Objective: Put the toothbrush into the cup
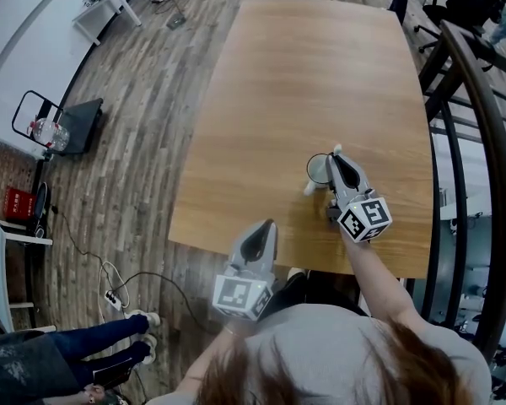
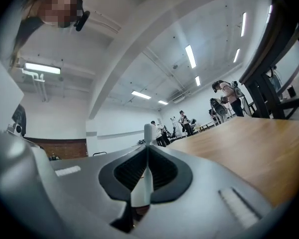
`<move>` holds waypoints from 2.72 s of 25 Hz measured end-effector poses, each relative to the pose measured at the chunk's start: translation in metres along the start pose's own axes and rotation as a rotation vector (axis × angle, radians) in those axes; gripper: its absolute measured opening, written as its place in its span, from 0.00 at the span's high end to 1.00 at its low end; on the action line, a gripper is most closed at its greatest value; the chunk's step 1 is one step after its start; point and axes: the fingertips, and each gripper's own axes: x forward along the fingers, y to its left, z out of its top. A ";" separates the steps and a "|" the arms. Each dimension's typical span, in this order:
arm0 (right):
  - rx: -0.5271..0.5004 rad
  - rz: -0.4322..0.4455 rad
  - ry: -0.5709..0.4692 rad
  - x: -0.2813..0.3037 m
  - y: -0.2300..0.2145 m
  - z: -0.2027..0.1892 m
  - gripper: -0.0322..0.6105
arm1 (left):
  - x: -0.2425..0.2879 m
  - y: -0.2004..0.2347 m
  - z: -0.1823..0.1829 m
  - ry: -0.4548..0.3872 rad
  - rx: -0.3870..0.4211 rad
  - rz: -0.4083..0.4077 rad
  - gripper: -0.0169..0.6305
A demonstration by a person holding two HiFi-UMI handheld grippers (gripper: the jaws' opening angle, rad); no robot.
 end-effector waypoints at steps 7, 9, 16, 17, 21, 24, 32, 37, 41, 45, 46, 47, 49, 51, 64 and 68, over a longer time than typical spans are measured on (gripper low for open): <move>0.133 -0.055 -0.041 -0.004 -0.018 0.000 0.94 | 0.001 -0.002 0.001 0.006 -0.002 -0.004 0.97; 0.154 -0.061 -0.046 -0.004 -0.020 0.001 0.94 | 0.002 -0.003 0.002 0.010 -0.001 -0.004 0.97; 0.199 -0.063 -0.047 -0.009 -0.030 -0.001 0.94 | 0.006 -0.007 0.002 0.006 0.006 -0.007 0.97; 0.205 -0.064 -0.050 -0.009 -0.030 -0.001 0.94 | 0.006 -0.008 0.003 0.006 0.007 -0.008 0.97; 0.220 -0.071 -0.055 -0.012 -0.033 -0.001 0.94 | 0.008 -0.012 0.003 0.007 0.008 -0.015 0.97; 0.223 -0.067 -0.055 -0.012 -0.032 -0.003 0.94 | 0.006 -0.012 0.002 0.005 0.009 -0.015 0.97; 0.180 -0.003 -0.034 -0.012 -0.026 -0.002 0.77 | 0.006 -0.017 0.004 0.000 0.014 -0.015 0.97; 0.176 0.000 -0.038 -0.014 -0.024 0.001 0.66 | 0.007 -0.019 0.007 -0.012 0.021 -0.017 0.97; 0.210 -0.014 -0.020 -0.020 -0.025 0.001 0.56 | 0.010 -0.021 0.010 -0.019 0.010 -0.023 0.97; 0.168 -0.003 0.002 -0.042 -0.010 0.015 0.56 | 0.015 -0.026 0.011 -0.027 0.002 -0.038 0.97; 0.151 0.006 -0.004 -0.047 -0.004 0.022 0.56 | 0.017 -0.027 0.012 -0.029 0.003 -0.044 0.97; 0.133 0.018 -0.014 -0.052 0.002 0.029 0.56 | 0.020 -0.029 0.013 -0.031 0.004 -0.052 0.97; 0.078 0.049 -0.041 -0.059 0.012 0.044 0.56 | 0.026 -0.034 0.015 -0.033 0.008 -0.069 0.97; 0.011 0.074 -0.069 -0.066 0.022 0.061 0.58 | 0.033 -0.041 0.016 -0.033 0.011 -0.090 0.97; -0.146 0.168 -0.196 -0.108 0.068 0.124 0.95 | 0.057 -0.079 0.015 -0.036 0.032 -0.176 0.97; -0.162 0.214 -0.166 -0.117 0.078 0.117 0.95 | 0.054 -0.092 0.009 -0.051 0.061 -0.164 0.97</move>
